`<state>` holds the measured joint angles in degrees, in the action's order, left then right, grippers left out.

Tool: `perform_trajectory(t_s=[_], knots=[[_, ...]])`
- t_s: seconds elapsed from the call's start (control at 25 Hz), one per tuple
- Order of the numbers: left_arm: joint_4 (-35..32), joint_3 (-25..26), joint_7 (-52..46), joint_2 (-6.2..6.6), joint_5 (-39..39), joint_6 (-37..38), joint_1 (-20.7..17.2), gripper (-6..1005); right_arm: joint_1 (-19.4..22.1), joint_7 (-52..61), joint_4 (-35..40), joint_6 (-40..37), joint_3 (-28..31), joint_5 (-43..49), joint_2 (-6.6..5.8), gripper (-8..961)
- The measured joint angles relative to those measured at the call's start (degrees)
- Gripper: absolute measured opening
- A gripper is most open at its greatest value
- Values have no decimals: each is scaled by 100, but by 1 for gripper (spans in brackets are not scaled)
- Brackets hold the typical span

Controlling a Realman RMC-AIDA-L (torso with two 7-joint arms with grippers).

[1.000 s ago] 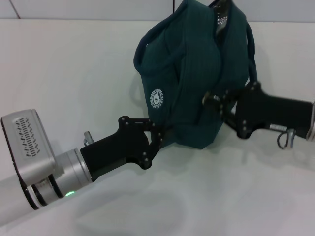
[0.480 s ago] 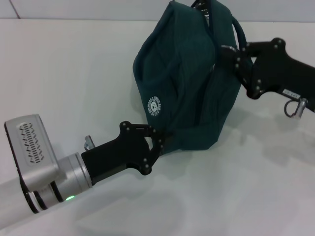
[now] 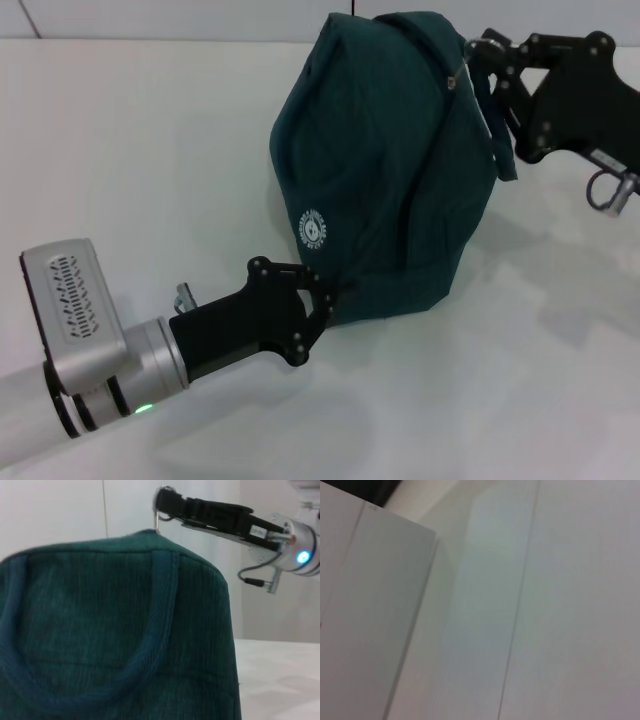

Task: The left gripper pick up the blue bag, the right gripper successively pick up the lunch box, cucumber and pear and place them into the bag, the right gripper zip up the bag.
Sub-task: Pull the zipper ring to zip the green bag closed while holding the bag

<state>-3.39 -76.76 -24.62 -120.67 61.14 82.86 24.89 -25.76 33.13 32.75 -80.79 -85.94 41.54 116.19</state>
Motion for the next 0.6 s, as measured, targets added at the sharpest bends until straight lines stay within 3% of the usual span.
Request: perform_trajectory(t_s=[0.48,0.6], knots=[[0,22,-100,-8,-697,486,-139,164,192,-1126,59,-55,-909,-805,0,17],[4,24,-337,-9,-948,827,-193,302,199,-1201,61,24,-987,-861,0,17]])
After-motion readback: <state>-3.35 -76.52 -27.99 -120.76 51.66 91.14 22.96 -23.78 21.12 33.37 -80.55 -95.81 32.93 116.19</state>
